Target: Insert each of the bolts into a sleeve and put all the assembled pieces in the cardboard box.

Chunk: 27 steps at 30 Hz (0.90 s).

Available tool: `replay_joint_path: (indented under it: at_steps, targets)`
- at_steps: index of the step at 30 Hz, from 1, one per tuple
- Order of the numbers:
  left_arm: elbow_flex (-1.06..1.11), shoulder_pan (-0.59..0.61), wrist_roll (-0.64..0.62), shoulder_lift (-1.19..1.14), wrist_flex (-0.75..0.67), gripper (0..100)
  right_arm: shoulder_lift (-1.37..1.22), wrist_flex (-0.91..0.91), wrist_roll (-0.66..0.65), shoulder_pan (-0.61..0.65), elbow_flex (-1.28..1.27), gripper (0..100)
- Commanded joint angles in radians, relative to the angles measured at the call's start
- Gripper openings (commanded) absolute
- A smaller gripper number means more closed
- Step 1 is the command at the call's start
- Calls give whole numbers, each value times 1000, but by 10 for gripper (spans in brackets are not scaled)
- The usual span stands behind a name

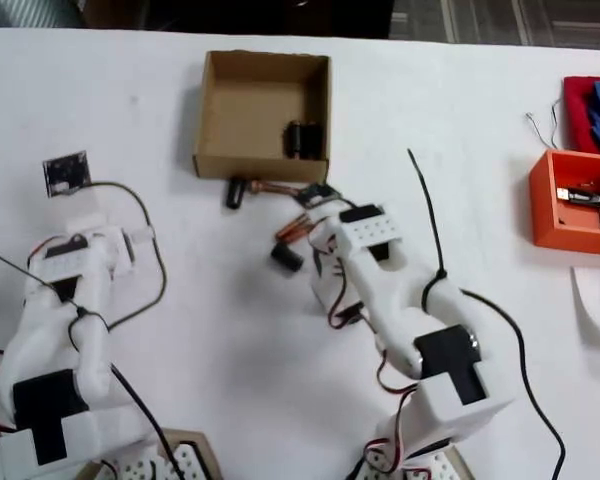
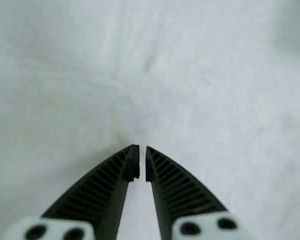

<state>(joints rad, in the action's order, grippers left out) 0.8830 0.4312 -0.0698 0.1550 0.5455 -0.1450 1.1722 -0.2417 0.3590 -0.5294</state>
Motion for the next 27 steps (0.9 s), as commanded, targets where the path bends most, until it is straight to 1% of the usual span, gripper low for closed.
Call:
replay_joint_path:
  at_steps: [1,2,3,9,11,13,15,17,20,22,24,27]
  targets:
    - [-41,-11,-5,3,2,54,-24,-50,-6,-15,-41,29]
    - [-41,-11,-5,3,2,54,-25,-56,-6,-15,-48,9]
    - [-41,-11,-5,3,2,54,-27,-53,-6,-13,-44,28]
    - [-41,-12,-5,3,6,54,-18,-53,-6,-21,2,22]
    - [-41,-14,0,3,6,54,28,-51,-6,-21,26,22]
    - [-47,-23,49,3,17,55,113,-47,-6,-22,54,22]
    - [-74,-51,112,5,94,57,229,-10,-6,-39,92,22]
    - [-148,-92,153,0,258,57,361,39,0,-71,140,22]
    - [-314,-186,161,-5,514,58,559,87,3,-166,212,22]
    - [-440,-258,160,-5,632,58,665,96,3,-255,267,22]
    - [-552,-333,158,-5,683,58,737,94,3,-343,325,22]
    - [-631,-425,158,-6,646,58,769,94,29,-458,427,22]
